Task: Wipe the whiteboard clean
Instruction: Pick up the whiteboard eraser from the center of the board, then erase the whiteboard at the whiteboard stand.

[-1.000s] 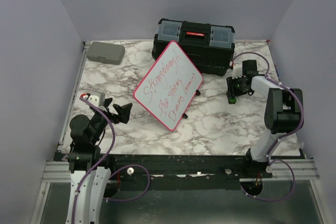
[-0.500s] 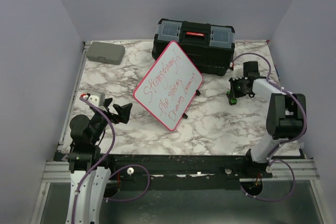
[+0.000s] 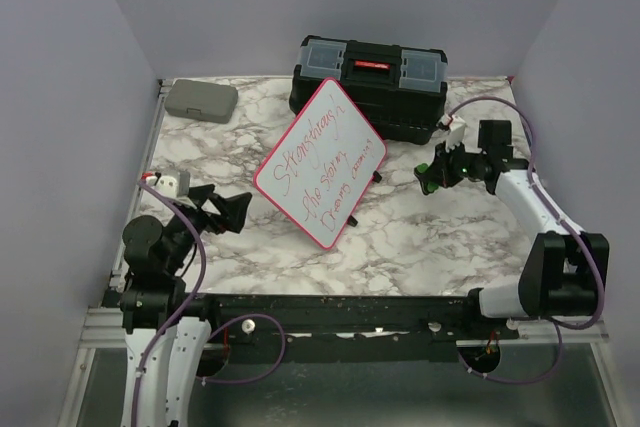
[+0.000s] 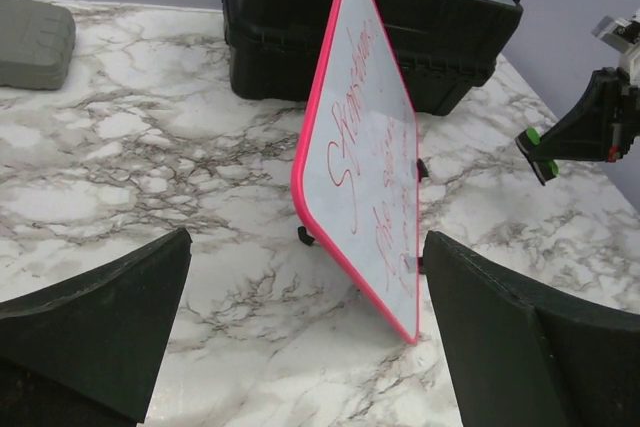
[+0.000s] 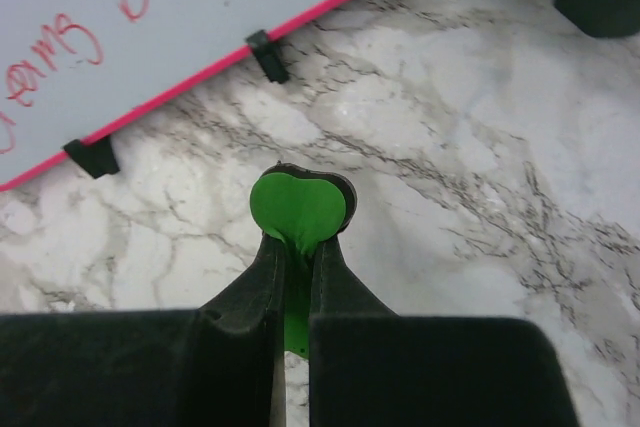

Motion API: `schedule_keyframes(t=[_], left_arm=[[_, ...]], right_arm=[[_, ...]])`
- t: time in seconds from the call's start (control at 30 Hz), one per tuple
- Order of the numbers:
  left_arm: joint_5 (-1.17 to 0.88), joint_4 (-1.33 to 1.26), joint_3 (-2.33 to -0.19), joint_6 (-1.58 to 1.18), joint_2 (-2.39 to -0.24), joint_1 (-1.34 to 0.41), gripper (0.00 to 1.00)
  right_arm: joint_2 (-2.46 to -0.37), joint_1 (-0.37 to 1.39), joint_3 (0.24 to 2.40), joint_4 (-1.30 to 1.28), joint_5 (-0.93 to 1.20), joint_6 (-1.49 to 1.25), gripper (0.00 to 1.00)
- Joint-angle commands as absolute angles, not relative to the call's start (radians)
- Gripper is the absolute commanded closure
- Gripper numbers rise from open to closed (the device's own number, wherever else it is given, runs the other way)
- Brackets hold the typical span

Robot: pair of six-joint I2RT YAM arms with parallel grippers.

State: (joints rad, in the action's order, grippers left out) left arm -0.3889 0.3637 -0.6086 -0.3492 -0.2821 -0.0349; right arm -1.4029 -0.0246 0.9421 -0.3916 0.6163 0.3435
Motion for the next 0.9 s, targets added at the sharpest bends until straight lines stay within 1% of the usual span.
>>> schedule_keyframes(t=[0.0, 0.17, 0.3, 0.37, 0.47, 0.57, 0.67, 0.77, 0.87], left_arm=[[-0.446, 0.443, -0.710, -0.410, -0.365, -0.040, 0.01], [-0.459, 0.459, -0.753, -0.410, -0.390, -0.039, 0.01], [-0.470, 0.434, -0.723, -0.420, -0.383, -0.039, 0.01], [-0.486, 0.380, -0.675, -0.438, -0.355, -0.039, 0.01], [-0.552, 0.203, -0.543, -0.486, -0.274, -0.039, 0.03], [-0.506, 0.080, -0.431, -0.555, -0.181, -0.039, 0.02], [-0.473, 0.091, -0.403, -0.600, -0.168, -0.039, 0.02], [-0.459, 0.145, -0.409, -0.630, -0.189, -0.039, 0.02], [-0.453, 0.205, -0.428, -0.626, -0.202, -0.039, 0.02]], right_arm=[[-1.325, -0.018, 0.903, -0.381, 0.813, 0.370, 0.99], [-1.213, -0.018, 0.814, -0.289, 0.934, 0.379, 0.99], [-1.166, -0.018, 0.774, -0.287, 1.007, 0.471, 0.99], [-1.164, -0.018, 0.782, -0.309, 1.048, 0.502, 0.99], [-1.177, -0.016, 0.831, -0.342, 1.108, 0.485, 0.99], [-1.191, -0.001, 0.920, -0.424, 1.121, 0.499, 0.99], [-1.192, 0.000, 0.937, -0.431, 1.147, 0.476, 0.99], [-1.182, 0.000, 0.853, -0.310, 1.167, 0.382, 0.99], [-1.169, 0.000, 0.867, -0.370, 1.137, 0.439, 0.99]])
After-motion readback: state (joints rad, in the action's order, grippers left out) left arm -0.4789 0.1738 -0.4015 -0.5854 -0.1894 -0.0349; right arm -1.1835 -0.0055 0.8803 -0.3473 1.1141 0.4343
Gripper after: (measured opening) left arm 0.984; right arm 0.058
